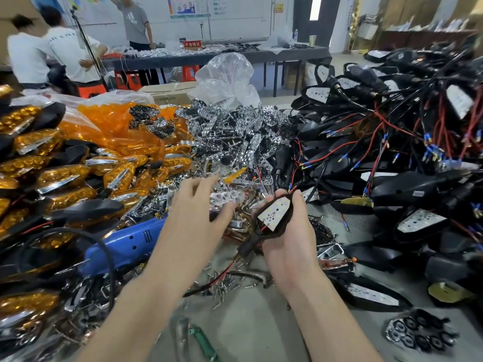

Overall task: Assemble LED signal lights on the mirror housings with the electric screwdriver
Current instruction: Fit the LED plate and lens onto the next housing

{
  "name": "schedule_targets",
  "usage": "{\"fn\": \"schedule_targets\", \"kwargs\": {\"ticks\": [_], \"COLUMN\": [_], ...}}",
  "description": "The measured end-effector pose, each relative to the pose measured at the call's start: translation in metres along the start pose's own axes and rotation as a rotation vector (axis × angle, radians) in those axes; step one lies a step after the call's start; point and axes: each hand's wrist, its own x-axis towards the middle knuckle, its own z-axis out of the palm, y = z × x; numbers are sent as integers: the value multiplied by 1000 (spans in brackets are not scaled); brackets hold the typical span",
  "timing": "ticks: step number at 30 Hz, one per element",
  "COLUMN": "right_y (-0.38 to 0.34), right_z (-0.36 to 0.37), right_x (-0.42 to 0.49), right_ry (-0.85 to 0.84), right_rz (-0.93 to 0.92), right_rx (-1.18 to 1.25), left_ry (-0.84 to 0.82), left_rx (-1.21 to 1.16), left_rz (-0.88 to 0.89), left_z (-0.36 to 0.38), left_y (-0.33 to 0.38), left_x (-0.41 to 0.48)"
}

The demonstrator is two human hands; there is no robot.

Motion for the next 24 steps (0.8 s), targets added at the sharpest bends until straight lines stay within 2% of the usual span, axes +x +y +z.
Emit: {"fn": "schedule_targets", "kwargs": {"ticks": [3, 9, 14, 18, 20, 24], "right_y": [0, 1, 11, 12, 12, 9], "right_z": [1, 0, 5, 4, 2, 1], "right_x": [0, 3, -1, -5, -4, -7], "right_ry": [-12, -55, -64, -163, -227, -278], "right_rz": [-9, -30, 41, -6, -11, -56], "right_rx": [38, 84, 25, -51, -58, -281], "left_ry": [37, -46, -37, -77, -46, 54], "left_rx": [-95, -227, -116, -155, -158, -37], "left_rz": [46, 66, 126, 112, 114, 136], "left_z": [11, 20, 24, 26, 25, 18], "left_y": [-1, 3, 11, 8, 5, 1], "left_x": [-29, -50, -50, -52, -50, -47]}}
